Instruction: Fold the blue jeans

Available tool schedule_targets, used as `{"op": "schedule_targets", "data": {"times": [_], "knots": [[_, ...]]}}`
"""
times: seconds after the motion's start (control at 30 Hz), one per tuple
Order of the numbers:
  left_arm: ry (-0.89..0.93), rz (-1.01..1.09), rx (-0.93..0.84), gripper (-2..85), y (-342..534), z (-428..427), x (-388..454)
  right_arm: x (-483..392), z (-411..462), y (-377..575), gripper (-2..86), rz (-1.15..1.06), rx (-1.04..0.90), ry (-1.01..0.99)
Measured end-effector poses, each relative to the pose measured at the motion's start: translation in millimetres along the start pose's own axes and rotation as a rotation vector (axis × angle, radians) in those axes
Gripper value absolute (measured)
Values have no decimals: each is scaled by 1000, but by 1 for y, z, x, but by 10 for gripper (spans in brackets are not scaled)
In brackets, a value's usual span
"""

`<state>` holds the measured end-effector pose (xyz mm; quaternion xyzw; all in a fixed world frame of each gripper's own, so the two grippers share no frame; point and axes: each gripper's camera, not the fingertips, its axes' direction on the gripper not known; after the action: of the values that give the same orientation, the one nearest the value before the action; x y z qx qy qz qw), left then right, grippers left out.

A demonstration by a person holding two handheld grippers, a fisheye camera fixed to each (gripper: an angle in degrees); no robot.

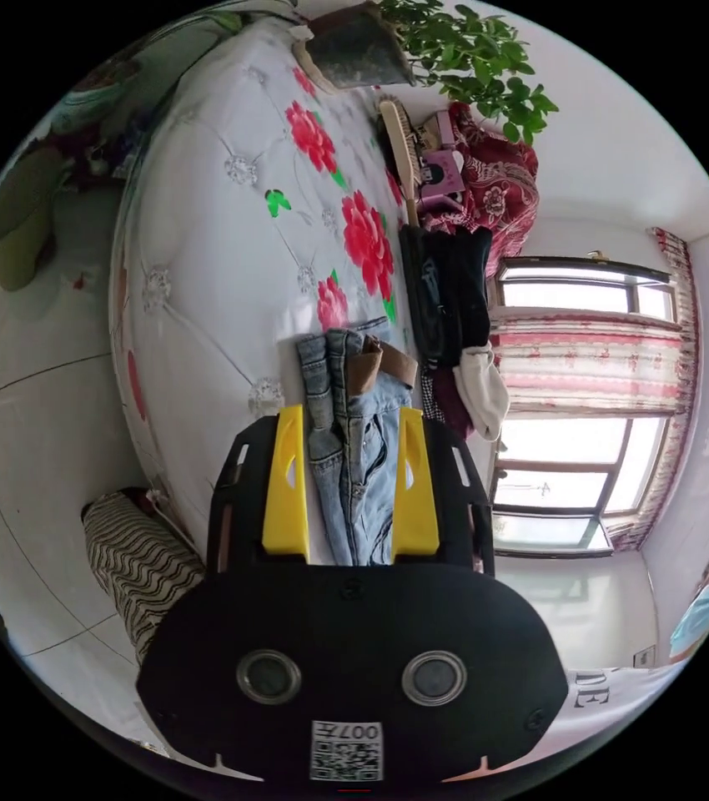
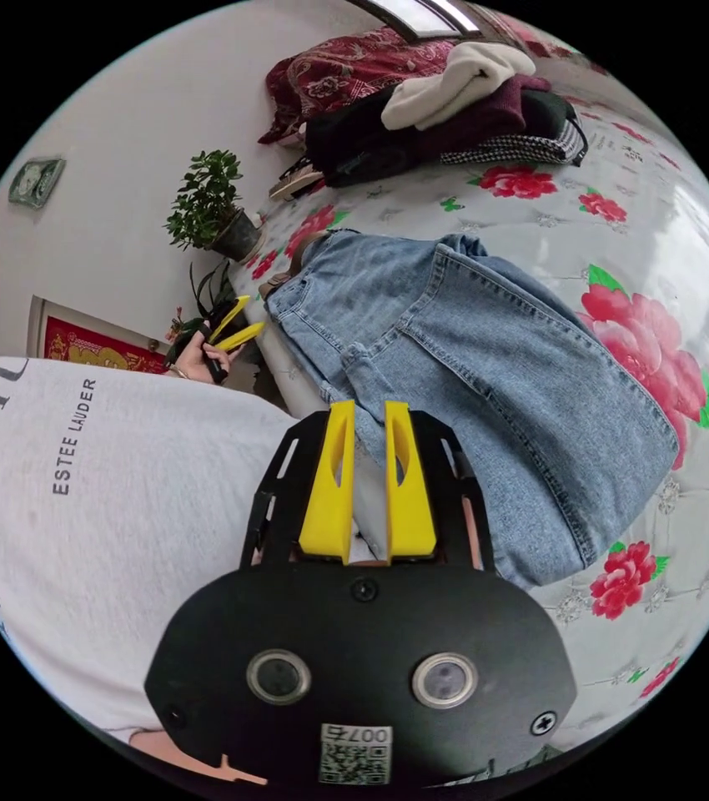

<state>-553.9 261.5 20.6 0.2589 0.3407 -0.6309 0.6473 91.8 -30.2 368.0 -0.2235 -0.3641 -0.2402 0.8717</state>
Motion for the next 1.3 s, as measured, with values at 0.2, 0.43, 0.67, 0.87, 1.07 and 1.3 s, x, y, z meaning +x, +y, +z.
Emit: {"op": "schedule_targets", "data": {"times": [0.2,0.43,0.67,0.87,1.07,1.3], "knots": [[27,-37,2,117,-12,34,-7,-1,-3,-7,87,-10,-19,8],[270,199,-98,58,-2,48,54,12,-36,3,87,55,49,78],[371,998,-538,61,119,87,240,56,-101,48,85,266,250,92],[497,848,-631,60,145,123,231,47,-92,25,84,72,197,128],[468,463,-361,55,66,100,143,42,-24,-30,77,-82,-18,72],[300,227,-82,51,13,51,55,36,1,-36,56,-217,-261,-71]]}}
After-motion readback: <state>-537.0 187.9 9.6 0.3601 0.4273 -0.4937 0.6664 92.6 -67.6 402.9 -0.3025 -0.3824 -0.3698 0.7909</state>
